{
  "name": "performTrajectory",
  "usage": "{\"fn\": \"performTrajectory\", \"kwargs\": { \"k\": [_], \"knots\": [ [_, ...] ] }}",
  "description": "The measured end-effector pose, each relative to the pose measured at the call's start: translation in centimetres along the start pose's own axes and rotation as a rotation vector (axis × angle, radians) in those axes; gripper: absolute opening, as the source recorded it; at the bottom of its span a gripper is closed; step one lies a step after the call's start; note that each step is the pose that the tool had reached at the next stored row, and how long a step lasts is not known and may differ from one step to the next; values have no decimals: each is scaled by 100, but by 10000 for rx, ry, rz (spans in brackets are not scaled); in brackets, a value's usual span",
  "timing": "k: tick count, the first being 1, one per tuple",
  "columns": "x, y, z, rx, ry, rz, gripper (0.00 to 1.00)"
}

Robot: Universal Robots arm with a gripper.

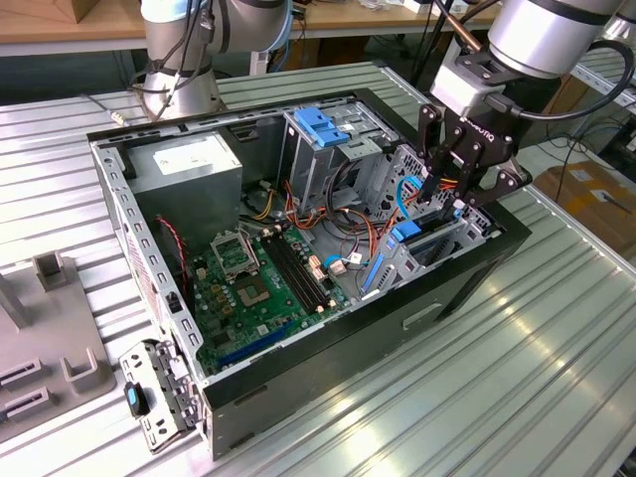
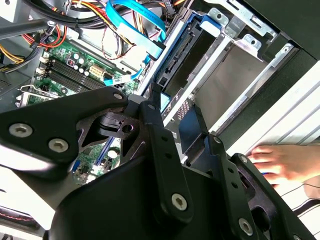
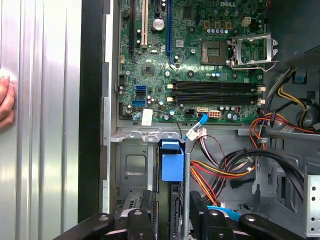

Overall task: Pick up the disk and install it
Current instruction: 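Insert the first disk wire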

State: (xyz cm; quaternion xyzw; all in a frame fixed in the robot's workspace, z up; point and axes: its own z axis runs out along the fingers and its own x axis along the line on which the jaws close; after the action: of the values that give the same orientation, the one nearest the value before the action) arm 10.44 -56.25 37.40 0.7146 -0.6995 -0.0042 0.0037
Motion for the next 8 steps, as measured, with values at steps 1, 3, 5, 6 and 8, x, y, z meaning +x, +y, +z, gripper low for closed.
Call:
{"fn": "performTrajectory", "kwargs": {
  "k": [1,3,5,6,8],
  "knots": [
    [0,-1,0,0,1,-1,42],
    [0,-10,-1,0,2,-2,42],
    [1,-30,-1,0,1,0,42],
    [-1,-49,0,0,0,0,42],
    [-8,-76,0,0,-1,0,42]
  ]
}}
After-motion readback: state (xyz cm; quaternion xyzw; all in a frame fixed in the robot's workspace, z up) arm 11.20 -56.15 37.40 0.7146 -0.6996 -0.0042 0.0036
